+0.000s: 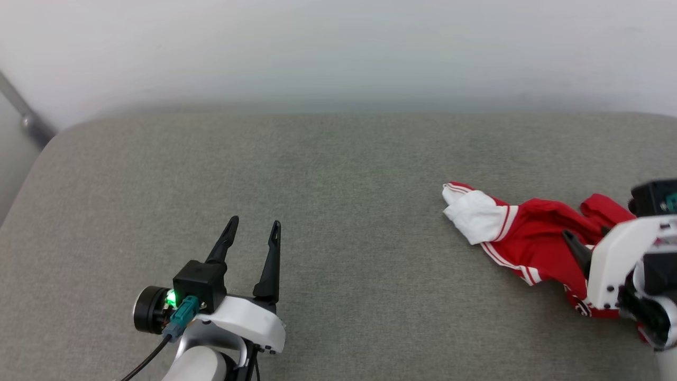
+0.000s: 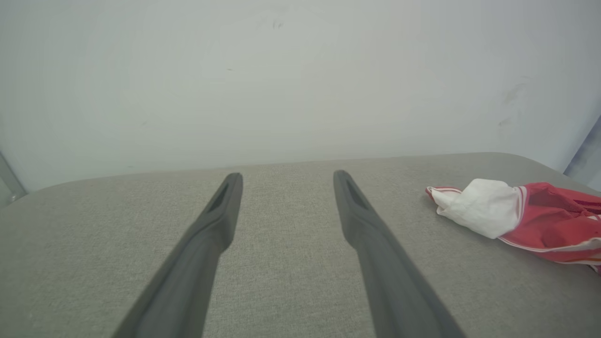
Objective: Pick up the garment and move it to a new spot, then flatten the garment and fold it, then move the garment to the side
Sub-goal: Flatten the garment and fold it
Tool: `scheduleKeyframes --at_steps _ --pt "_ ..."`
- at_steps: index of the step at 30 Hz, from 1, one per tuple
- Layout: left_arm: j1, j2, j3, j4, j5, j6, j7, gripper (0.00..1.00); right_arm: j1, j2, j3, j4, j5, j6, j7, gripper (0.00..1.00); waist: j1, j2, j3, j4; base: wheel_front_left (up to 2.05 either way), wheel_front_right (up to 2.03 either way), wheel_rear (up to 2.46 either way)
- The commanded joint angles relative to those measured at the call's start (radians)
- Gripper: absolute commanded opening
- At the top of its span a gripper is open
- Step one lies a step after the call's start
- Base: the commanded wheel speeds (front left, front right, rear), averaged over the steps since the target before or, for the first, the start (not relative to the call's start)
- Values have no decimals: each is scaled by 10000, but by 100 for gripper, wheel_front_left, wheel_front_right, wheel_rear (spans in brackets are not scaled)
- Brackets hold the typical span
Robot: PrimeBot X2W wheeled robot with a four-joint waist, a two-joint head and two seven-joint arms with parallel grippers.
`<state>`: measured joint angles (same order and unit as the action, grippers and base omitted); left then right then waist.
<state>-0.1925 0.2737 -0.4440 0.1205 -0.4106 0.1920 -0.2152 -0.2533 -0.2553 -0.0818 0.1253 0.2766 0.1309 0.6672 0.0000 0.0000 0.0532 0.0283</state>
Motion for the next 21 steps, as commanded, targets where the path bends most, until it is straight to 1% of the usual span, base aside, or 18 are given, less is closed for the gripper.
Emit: scheduleKeyframes --at_steps 1,4,6,12,15,18,19,20,21 --pt "-137 -55 -15 -26 -11 -31 -61 100 -421 -189 220 9 162 -3 311 100 0 0 253 234 0 0 0" --pt "-377 -172 -104 -29 42 -74 -99 100 -1138 -581 860 226 344 -3 1041 100 0 0 662 531 0 0 0" --pt "-552 -217 -146 11 86 -132 -155 100 -1681 -850 1316 408 390 -3 1328 100 0 0 937 705 0 0 0" --pt "-1090 -474 -228 169 200 -241 -291 100 -2962 -1406 2510 1300 591 -3 1757 100 0 0 1698 1087 0 0 0" --pt "-1258 -537 -222 279 221 -288 -350 100 -3284 -1517 3027 1878 772 -3 1966 100 0 0 1955 1149 0 0 0" --pt "-1341 -626 -198 417 228 -333 -416 100 -3519 -1591 3338 2377 963 -3 2263 100 0 0 2039 1161 0 0 0" --pt "-1367 -644 -189 463 218 -335 -434 100 -3555 -1605 3399 2497 1014 -3 2307 48 0 0 2044 1156 0 0 0" --pt "-1378 -658 -166 513 222 -344 -436 100 -3584 -1611 3465 2561 1053 -3 2297 10 0 0 2029 1137 0 0 0" --pt "-1361 -673 -150 559 224 -331 -440 100 -3607 -1600 3514 2618 1102 -5 2226 0 0 0 1989 1111 0 0 0"
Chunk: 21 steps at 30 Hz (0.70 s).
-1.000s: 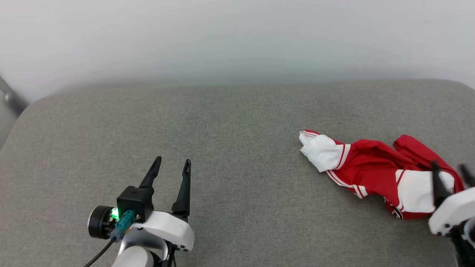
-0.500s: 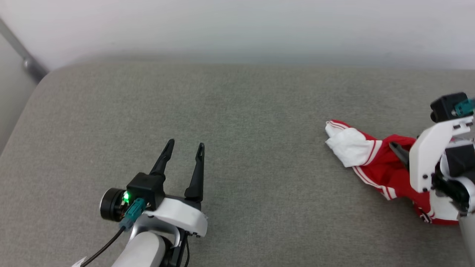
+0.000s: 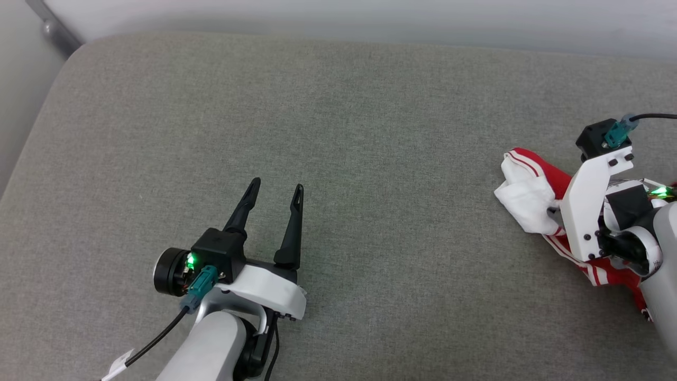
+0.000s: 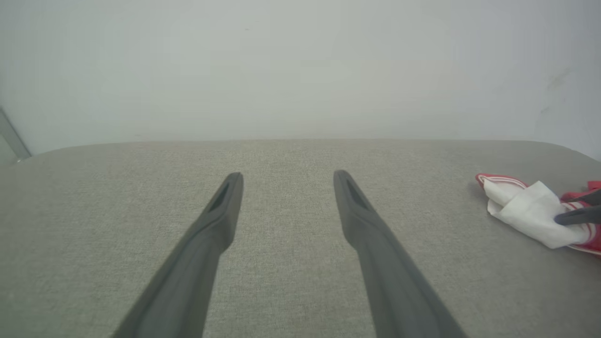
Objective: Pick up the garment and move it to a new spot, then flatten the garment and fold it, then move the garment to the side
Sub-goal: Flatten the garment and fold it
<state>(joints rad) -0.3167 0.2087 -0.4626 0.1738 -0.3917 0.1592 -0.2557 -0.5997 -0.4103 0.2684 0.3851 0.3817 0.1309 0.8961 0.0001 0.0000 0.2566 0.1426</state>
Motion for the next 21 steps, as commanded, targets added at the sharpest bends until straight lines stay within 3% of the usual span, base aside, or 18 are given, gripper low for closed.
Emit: scheduleKeyframes --at_steps 1,12,21 --pt "-88 -29 47 60 32 -2 -46 100 -165 -34 55 41 79 -5 -145 0 -1 0 -91 -62 0 0 0" --pt "256 106 157 253 52 -59 -90 100 -50 646 509 -1393 -17 -3 -2556 0 -1 0 -854 -540 0 0 0" --pt "482 154 84 239 -9 26 -88 100 2143 1385 2381 -2215 699 -3 -3344 0 -1 0 -1141 -672 0 0 0"
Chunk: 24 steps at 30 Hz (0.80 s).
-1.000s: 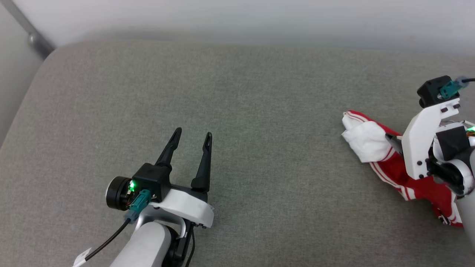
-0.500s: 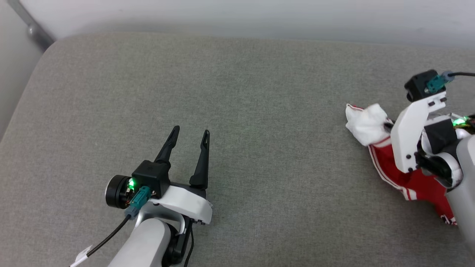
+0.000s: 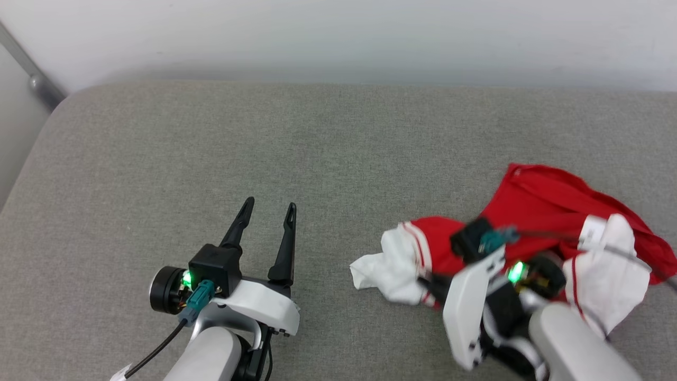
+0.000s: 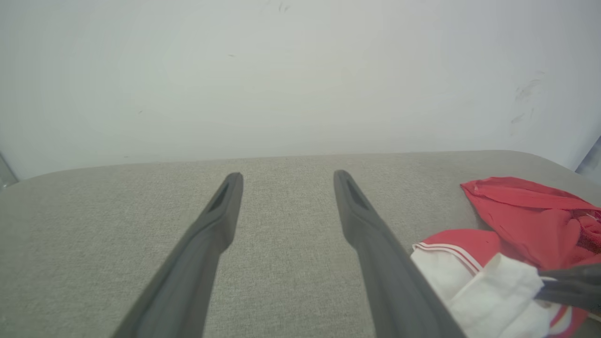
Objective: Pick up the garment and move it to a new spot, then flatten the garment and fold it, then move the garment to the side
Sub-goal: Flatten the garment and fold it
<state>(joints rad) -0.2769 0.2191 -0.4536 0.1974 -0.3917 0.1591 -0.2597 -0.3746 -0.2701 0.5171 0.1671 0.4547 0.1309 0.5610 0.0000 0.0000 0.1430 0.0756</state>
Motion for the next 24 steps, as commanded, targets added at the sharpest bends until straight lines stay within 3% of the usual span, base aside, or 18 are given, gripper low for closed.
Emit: scheduleKeyframes --at_steps 1,4,5,6,14,24 --pt "87 55 -23 1 -23 41 -30 100 227 65 55 72 96 -3 -85 0 0 0 -29 -1 0 0 0" --pt "172 74 -34 -17 -56 80 23 100 927 250 296 446 277 -3 -540 3 0 0 -58 -19 0 0 0" --pt "206 88 -39 -19 -64 77 33 100 1088 304 311 553 282 -3 -756 42 0 0 -68 -23 0 0 0" --pt "237 116 -28 -9 -60 84 43 100 1221 350 305 605 258 -3 -1040 100 0 0 -94 -39 0 0 0" --pt "626 378 87 77 -238 196 159 100 1856 565 -593 -413 93 -3 -3767 100 0 0 -687 -203 0 0 0" --pt "1164 663 121 -177 -345 428 528 100 2849 1033 -4352 -1411 -1862 -5 -5160 100 0 0 -1506 -370 0 0 0"
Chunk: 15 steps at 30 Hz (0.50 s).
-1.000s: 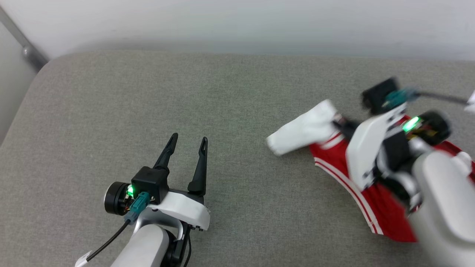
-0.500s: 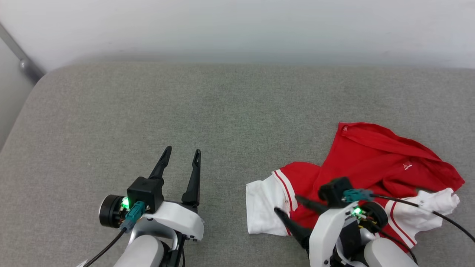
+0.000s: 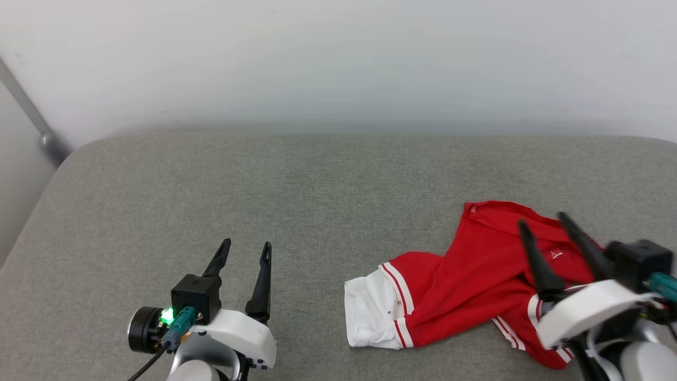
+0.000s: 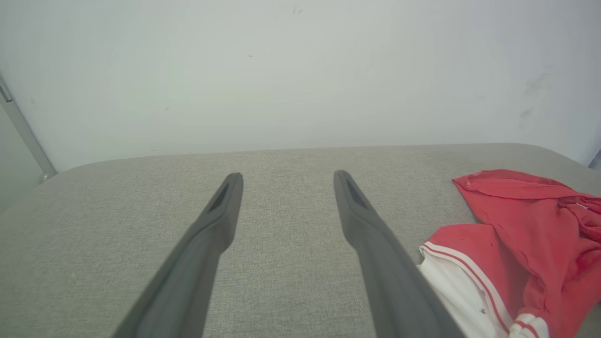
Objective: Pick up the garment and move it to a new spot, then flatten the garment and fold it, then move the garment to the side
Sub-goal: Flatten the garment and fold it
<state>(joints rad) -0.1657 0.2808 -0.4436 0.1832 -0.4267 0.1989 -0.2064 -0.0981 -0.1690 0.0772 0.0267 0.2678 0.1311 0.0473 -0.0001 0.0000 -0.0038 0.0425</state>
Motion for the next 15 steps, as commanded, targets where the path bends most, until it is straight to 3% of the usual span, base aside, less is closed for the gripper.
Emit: scheduleKeyframes --at_steps 1,7,15 --pt "103 81 6 -74 12 49 45 100 221 95 -270 -140 -160 -5 -61 100 1 0 -64 -66 0 0 0" --pt "298 223 -70 -290 1 169 369 100 1061 417 -1552 -1145 -827 -5 -87 100 1 0 -179 -290 0 0 0" --pt "204 349 -268 -386 -14 116 825 100 2038 855 -1738 -2335 -1091 -5 353 100 1 0 -248 -741 0 0 0"
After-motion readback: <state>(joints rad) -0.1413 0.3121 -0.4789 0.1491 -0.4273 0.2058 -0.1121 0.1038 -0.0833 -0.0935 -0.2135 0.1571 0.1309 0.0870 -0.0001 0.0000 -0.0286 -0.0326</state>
